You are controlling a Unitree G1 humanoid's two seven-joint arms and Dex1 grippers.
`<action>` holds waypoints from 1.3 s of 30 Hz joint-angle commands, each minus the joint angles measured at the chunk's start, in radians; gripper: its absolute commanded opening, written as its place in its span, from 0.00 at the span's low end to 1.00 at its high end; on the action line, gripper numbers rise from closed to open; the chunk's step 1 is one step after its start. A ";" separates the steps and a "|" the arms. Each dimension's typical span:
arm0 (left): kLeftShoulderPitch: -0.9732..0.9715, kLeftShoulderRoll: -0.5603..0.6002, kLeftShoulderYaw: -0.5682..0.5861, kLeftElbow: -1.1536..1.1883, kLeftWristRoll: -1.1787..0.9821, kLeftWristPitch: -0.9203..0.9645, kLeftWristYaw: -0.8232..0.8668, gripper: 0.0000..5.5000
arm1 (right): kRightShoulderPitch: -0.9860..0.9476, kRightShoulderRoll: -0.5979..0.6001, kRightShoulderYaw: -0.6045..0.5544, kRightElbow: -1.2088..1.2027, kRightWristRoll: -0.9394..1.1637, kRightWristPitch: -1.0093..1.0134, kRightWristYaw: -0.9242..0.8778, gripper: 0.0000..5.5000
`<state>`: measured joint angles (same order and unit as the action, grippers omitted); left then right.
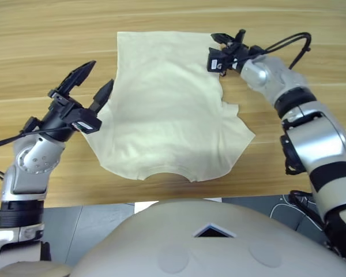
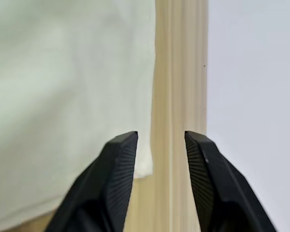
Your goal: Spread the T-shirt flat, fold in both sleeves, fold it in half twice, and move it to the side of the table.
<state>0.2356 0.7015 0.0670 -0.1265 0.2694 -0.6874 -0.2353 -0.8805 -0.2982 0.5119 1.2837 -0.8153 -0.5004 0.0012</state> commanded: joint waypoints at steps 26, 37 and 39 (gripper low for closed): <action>-0.081 -0.087 -0.320 0.224 0.038 -0.042 -0.195 0.43 | -0.067 0.068 -0.193 0.081 0.245 0.199 -0.106 0.32; -0.261 -0.176 -0.108 0.272 -0.027 -0.049 0.042 0.43 | 0.838 -0.447 -0.028 -0.966 0.382 -0.334 0.213 0.32; -0.278 -0.182 -0.078 0.294 -0.026 -0.028 0.072 0.43 | 0.977 -0.606 -0.183 -1.149 0.559 -0.329 0.239 0.32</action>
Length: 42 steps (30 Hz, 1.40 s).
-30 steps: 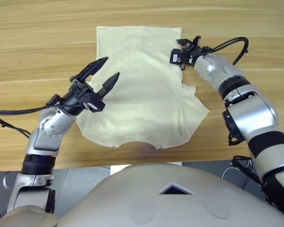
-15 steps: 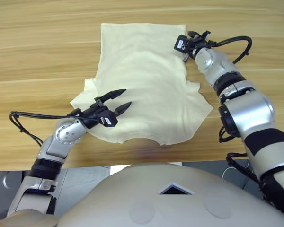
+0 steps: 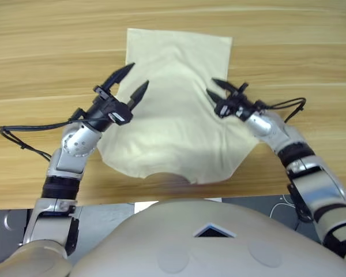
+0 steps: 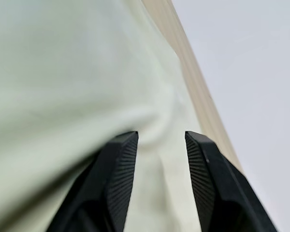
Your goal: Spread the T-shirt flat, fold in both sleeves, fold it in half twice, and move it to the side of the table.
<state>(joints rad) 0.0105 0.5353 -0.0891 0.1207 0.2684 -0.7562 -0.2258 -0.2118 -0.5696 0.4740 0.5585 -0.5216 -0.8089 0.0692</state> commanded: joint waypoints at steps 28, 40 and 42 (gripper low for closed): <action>-0.102 -0.058 0.034 0.200 0.042 0.019 0.108 0.43 | -0.346 0.066 0.021 0.480 -0.177 0.170 0.104 0.32; -0.116 -0.056 -0.005 0.235 0.051 -0.015 0.099 0.43 | -0.695 0.356 -0.001 0.808 -0.119 0.580 0.019 0.32; -0.120 -0.056 -0.006 0.250 0.050 -0.021 0.103 0.43 | -0.733 0.381 0.000 0.823 -0.125 0.640 0.008 0.32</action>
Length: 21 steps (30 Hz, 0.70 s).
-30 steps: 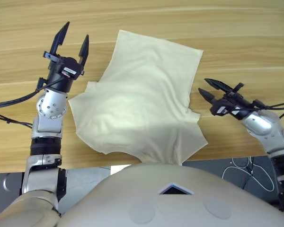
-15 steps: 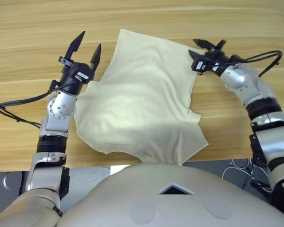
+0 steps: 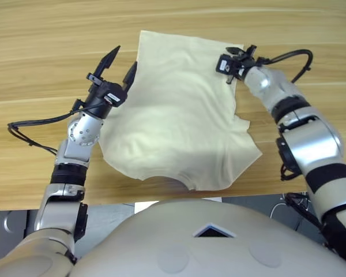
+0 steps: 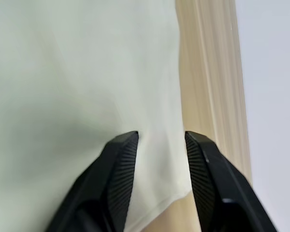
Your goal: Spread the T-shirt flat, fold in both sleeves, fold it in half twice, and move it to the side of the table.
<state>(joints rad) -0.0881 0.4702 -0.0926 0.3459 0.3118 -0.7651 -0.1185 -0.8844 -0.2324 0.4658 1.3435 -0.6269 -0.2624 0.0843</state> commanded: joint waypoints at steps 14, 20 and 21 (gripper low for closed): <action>-0.050 -0.046 -0.034 0.110 0.022 -0.037 0.030 0.43 | 0.430 -0.279 0.000 -0.446 0.116 -0.489 -0.096 0.32; -0.084 -0.017 -0.006 0.142 0.000 -0.028 0.013 0.43 | 1.102 -0.949 -0.144 -1.274 0.776 -0.791 0.070 0.32; -0.093 -0.016 -0.005 0.154 0.000 -0.029 0.015 0.43 | 1.135 -0.981 -0.195 -1.313 0.845 -0.810 0.062 0.32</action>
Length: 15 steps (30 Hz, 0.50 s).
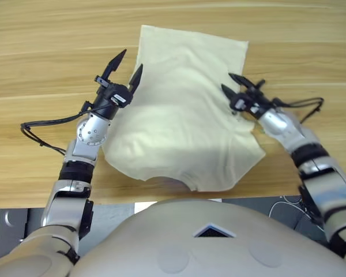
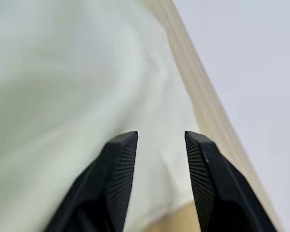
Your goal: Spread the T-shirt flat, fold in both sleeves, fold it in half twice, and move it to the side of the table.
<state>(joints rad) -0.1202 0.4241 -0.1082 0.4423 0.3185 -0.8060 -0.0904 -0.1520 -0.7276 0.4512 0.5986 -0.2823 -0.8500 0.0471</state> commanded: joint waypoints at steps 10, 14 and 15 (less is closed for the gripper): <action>-0.090 0.028 0.001 0.117 0.005 -0.013 -0.003 0.43 | 0.295 -0.303 -0.344 -0.548 0.408 0.108 0.173 0.32; -0.249 0.026 -0.091 0.219 0.126 -0.024 -0.024 0.43 | 0.308 -0.242 -0.271 -0.566 0.322 0.114 0.304 0.32; -0.336 0.015 -0.110 0.274 0.138 -0.026 -0.039 0.43 | 0.301 -0.221 -0.280 -0.570 0.330 0.118 0.314 0.32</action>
<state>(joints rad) -0.3238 0.4481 -0.1882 0.6500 0.4319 -0.8273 -0.1015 0.1516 -0.9732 0.1783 0.0398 0.0457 -0.7335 0.3331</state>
